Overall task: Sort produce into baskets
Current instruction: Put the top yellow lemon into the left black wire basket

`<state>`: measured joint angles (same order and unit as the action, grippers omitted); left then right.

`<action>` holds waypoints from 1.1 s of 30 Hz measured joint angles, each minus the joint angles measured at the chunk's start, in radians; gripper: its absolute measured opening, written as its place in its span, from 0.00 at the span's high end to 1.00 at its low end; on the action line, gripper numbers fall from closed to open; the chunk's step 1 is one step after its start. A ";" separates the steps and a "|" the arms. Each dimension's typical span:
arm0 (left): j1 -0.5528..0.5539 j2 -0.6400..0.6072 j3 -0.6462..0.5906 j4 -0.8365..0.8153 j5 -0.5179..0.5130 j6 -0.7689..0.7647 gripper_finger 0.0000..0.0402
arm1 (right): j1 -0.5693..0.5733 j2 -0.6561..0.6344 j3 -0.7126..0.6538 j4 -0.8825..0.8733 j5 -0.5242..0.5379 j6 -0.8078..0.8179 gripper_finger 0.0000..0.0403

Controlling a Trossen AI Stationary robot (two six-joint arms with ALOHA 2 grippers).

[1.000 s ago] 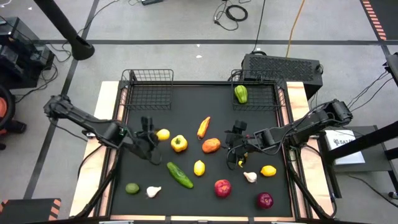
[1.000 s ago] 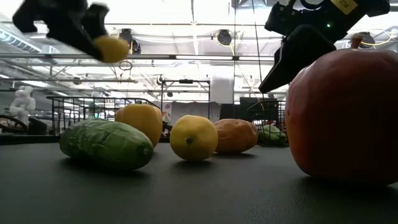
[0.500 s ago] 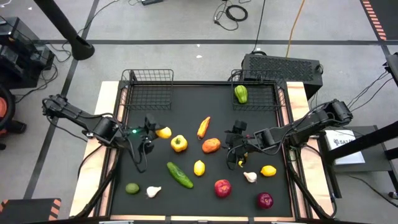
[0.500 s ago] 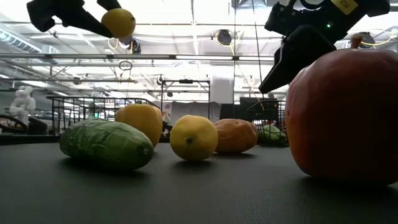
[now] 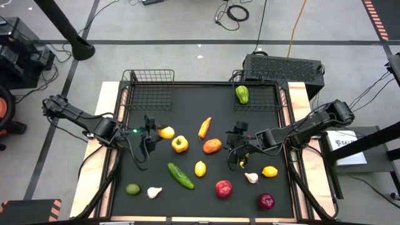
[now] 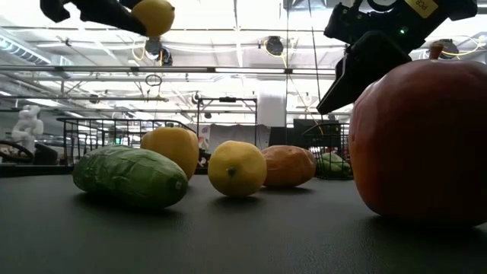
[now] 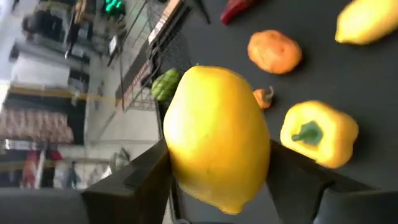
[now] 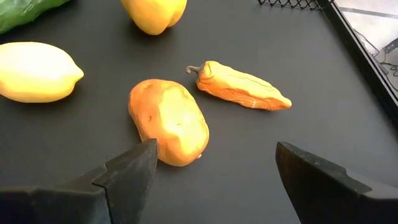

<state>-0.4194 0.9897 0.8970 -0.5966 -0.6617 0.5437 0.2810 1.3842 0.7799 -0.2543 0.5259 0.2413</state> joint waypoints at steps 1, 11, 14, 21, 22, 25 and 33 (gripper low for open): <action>0.000 0.000 0.000 0.004 0.000 -0.052 0.44 | 0.000 0.000 0.000 0.000 0.000 0.000 0.21; 0.000 0.000 0.000 0.039 -0.210 -0.695 0.44 | 0.000 0.000 0.000 0.001 0.000 0.005 0.21; 0.000 0.000 0.000 0.041 -0.333 -0.772 0.44 | 0.000 0.000 0.000 0.002 0.000 0.005 0.21; 0.097 0.000 0.000 0.043 -0.551 -0.643 0.44 | 0.000 0.000 0.000 0.002 0.000 0.006 0.21; 0.133 0.000 0.000 0.040 -0.549 -0.621 0.44 | 0.000 0.000 0.000 0.002 0.000 0.006 0.21; 0.260 0.000 0.000 0.029 -0.486 -0.606 0.44 | 0.000 0.000 0.000 0.003 0.000 0.005 0.21; 0.667 0.014 -0.003 0.035 -0.120 -0.565 0.44 | 0.000 0.000 0.000 0.003 0.000 0.000 0.21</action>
<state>0.2478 1.0041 0.8939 -0.5614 -0.7815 -0.0213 0.2813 1.3842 0.7799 -0.2515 0.5255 0.2418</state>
